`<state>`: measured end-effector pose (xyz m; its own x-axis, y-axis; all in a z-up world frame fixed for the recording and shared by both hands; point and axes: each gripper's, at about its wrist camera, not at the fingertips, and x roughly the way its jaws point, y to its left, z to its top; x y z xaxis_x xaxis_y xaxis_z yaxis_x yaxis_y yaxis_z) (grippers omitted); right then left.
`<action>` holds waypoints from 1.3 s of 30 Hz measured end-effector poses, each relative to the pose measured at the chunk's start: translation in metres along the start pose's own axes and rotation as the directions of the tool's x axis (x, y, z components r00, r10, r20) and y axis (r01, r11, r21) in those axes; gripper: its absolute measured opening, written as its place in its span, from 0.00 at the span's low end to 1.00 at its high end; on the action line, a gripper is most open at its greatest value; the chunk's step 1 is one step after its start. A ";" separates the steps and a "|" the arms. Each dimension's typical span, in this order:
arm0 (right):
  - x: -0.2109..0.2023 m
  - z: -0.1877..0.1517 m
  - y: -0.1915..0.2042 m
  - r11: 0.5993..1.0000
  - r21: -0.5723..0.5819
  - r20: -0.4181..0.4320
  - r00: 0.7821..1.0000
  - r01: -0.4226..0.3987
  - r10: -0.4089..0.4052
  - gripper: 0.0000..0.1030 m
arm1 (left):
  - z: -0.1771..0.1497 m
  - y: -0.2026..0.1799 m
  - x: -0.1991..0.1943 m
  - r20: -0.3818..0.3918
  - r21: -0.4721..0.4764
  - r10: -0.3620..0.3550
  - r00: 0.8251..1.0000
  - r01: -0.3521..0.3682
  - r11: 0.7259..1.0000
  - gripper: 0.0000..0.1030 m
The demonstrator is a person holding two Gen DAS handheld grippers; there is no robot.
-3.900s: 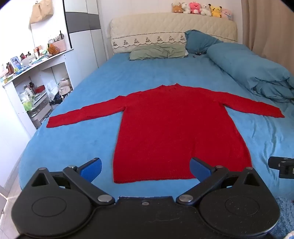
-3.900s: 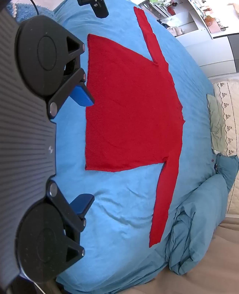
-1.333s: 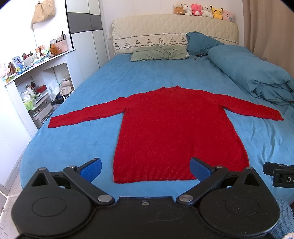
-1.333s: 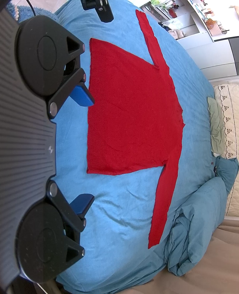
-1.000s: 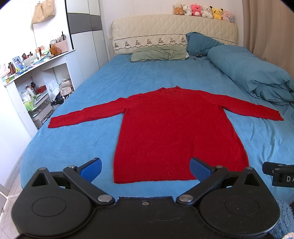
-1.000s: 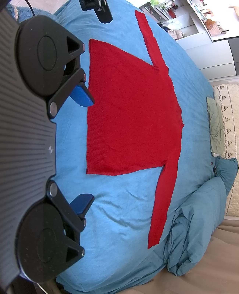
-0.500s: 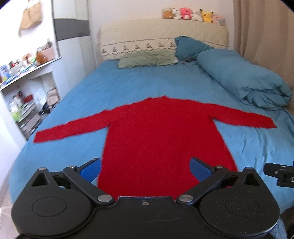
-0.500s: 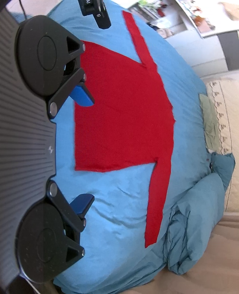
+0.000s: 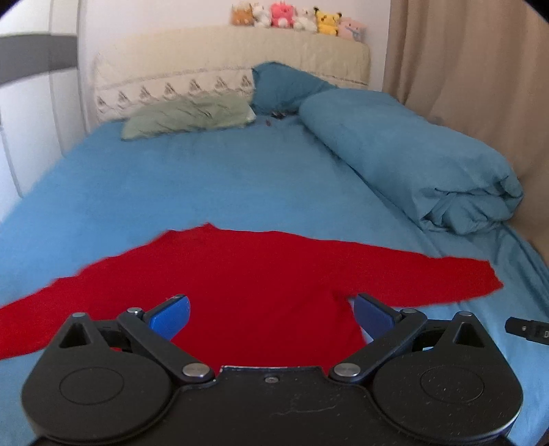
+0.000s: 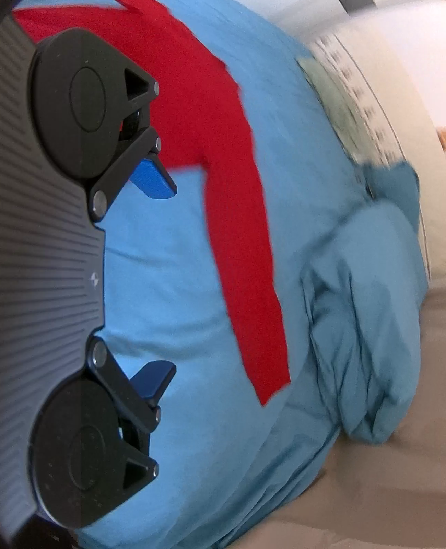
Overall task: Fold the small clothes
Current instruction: 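Grasp the sweater cuff with the right gripper and lift it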
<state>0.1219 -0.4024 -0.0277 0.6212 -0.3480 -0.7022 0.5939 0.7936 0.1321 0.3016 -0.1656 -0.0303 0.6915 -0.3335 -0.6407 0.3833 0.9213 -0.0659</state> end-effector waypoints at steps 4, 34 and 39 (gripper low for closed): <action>0.067 0.027 -0.031 0.996 0.079 -0.004 0.999 0.049 -0.049 1.00 | 0.021 -0.012 0.062 -0.042 -0.002 0.027 0.999 -0.027 1.000 1.00; 0.231 0.109 -0.093 0.951 0.229 0.014 0.976 0.209 -0.218 0.20 | 0.035 -0.009 0.270 -0.351 -0.023 0.092 0.932 -0.107 0.994 1.00; 0.196 0.145 -0.015 0.989 0.142 0.110 0.992 0.040 -0.056 0.20 | 0.056 0.040 0.217 -0.262 -0.046 0.080 0.962 -0.095 0.994 1.00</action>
<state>0.3085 -0.5547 -0.0657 0.6395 -0.4447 -0.6271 0.6849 0.7001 0.2019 0.5014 -0.2118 -0.1289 0.5349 -0.1946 -0.8222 0.2872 0.9571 -0.0397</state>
